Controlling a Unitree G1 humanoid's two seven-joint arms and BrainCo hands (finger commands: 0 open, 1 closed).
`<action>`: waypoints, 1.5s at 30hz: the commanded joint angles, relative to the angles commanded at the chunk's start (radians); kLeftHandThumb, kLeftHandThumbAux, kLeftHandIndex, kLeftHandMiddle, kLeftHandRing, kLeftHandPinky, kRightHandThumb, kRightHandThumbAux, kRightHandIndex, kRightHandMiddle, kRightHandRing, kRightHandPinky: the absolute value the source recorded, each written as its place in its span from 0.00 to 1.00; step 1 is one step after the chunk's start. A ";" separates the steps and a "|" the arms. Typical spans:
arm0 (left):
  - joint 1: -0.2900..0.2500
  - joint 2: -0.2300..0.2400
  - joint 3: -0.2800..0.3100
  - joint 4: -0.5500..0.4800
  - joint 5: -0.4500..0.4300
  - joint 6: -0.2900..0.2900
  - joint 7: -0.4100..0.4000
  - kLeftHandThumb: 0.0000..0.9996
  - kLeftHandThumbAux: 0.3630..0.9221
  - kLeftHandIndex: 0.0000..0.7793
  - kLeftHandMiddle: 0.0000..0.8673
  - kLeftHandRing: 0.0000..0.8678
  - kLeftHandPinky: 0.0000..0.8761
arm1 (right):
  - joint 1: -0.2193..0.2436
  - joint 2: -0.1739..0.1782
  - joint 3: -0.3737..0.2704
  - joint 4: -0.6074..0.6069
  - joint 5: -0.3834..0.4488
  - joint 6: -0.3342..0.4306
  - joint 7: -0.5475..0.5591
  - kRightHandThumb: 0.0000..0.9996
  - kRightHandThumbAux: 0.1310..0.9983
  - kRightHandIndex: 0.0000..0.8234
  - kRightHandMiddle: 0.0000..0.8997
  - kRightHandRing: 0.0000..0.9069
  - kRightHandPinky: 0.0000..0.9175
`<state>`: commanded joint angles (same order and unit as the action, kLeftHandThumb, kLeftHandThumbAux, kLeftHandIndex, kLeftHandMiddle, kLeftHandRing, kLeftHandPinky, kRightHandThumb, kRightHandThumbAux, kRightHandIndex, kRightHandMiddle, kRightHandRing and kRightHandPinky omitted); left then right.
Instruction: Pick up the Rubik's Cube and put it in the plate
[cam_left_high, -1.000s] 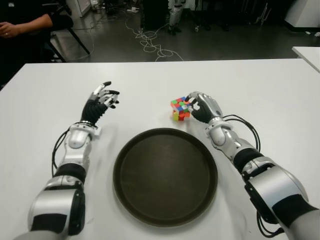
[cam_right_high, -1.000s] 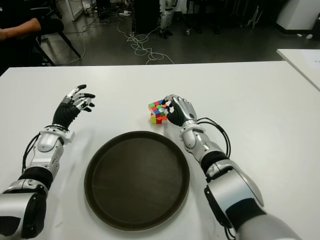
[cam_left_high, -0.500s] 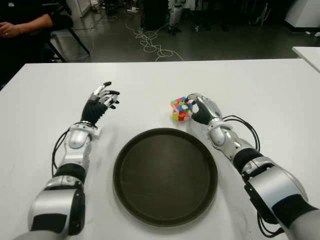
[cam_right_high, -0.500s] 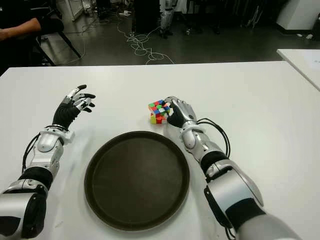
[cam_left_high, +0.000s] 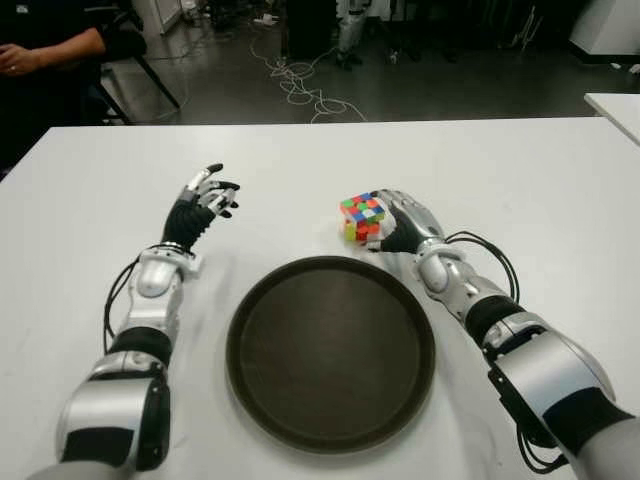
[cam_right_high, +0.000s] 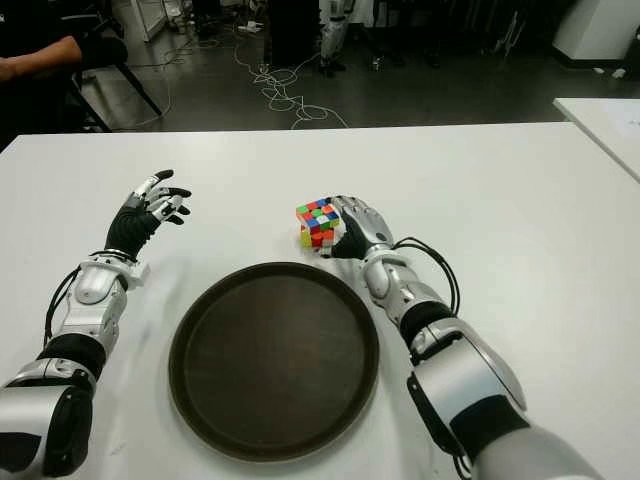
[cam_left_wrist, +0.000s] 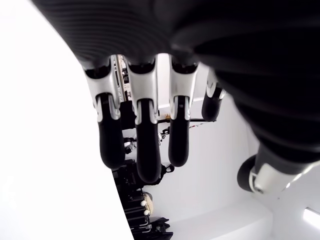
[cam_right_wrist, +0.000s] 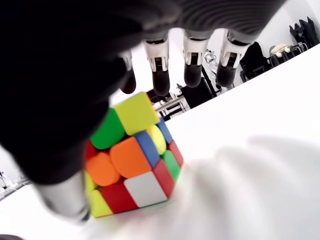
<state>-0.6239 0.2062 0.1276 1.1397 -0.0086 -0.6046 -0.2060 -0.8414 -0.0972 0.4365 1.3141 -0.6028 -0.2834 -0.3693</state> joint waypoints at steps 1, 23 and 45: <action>0.000 0.000 0.000 0.000 0.001 0.000 0.001 0.07 0.30 0.16 0.39 0.48 0.49 | 0.000 0.000 -0.001 0.000 0.000 0.000 -0.001 0.00 0.71 0.00 0.00 0.00 0.00; 0.000 0.003 0.000 -0.001 -0.001 0.005 -0.006 0.08 0.27 0.16 0.37 0.46 0.48 | -0.005 0.001 -0.013 -0.001 0.005 -0.002 -0.023 0.00 0.65 0.00 0.00 0.00 0.00; -0.002 0.002 -0.008 -0.004 0.009 0.019 0.007 0.09 0.32 0.16 0.39 0.48 0.48 | -0.037 -0.048 0.001 -0.043 -0.020 -0.058 -0.078 0.00 0.64 0.00 0.00 0.00 0.00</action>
<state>-0.6258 0.2087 0.1199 1.1357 -0.0001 -0.5859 -0.1988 -0.8780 -0.1453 0.4374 1.2711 -0.6231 -0.3411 -0.4475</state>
